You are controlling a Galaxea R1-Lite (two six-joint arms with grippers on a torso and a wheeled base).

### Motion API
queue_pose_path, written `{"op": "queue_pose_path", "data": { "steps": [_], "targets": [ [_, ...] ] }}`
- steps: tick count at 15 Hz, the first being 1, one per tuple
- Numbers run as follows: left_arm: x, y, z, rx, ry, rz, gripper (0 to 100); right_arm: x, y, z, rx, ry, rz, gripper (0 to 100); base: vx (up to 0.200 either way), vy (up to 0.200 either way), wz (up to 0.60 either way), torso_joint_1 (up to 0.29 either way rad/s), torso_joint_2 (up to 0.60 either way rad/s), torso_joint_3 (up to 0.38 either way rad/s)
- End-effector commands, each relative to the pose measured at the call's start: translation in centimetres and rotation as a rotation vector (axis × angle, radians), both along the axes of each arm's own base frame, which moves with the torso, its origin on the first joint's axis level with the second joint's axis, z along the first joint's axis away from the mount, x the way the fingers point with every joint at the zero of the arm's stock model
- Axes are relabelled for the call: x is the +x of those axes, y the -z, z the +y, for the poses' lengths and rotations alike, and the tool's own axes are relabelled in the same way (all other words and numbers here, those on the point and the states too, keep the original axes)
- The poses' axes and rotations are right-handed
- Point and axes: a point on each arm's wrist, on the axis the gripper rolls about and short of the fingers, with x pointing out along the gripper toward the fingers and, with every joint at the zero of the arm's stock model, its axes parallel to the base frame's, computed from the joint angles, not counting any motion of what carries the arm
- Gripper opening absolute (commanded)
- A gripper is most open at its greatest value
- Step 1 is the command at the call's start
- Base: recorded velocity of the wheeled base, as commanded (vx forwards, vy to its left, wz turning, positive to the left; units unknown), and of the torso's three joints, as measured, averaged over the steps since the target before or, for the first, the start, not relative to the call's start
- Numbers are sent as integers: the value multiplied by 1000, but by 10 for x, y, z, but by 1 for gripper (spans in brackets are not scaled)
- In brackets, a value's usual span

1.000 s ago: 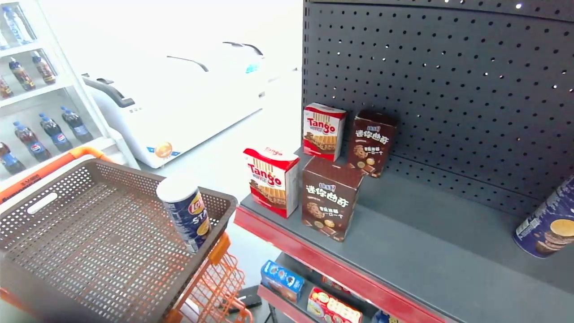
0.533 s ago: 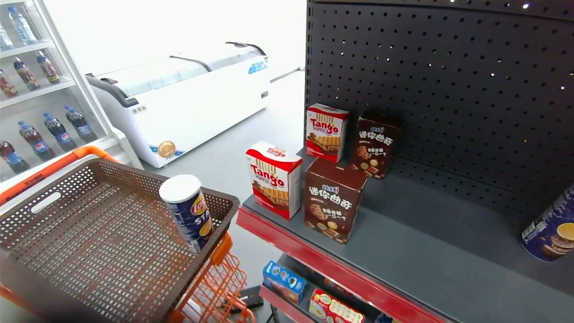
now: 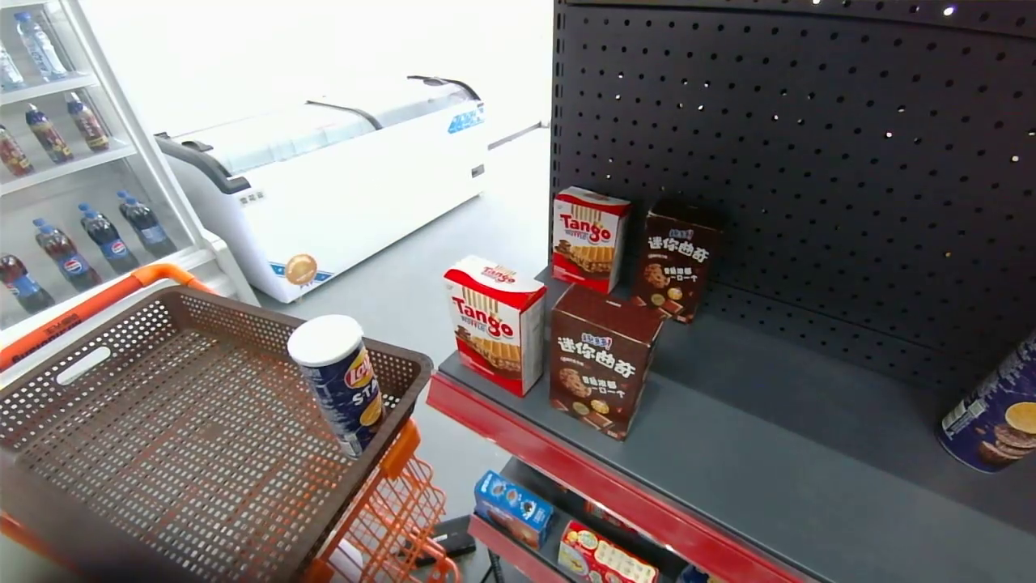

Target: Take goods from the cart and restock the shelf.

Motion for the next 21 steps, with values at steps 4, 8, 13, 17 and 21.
{"op": "queue_pose_path", "data": {
  "steps": [4,8,13,17,21],
  "targets": [
    [77,7,-17,13,110,181,100,0,0,0,1,-1,0,100,0,0,0,0,0,0],
    [116,27,-26,73,122,308,100,0,0,0,1,-1,0,100,0,0,0,0,0,0],
    [168,25,-23,119,68,329,100,0,0,0,1,-1,0,100,0,0,0,0,0,0],
    [204,26,-26,115,60,319,100,0,0,0,1,-1,0,100,0,0,0,0,0,0],
    [229,29,-30,112,58,307,100,0,0,0,1,-1,0,100,0,0,0,0,0,0]
  ]
}}
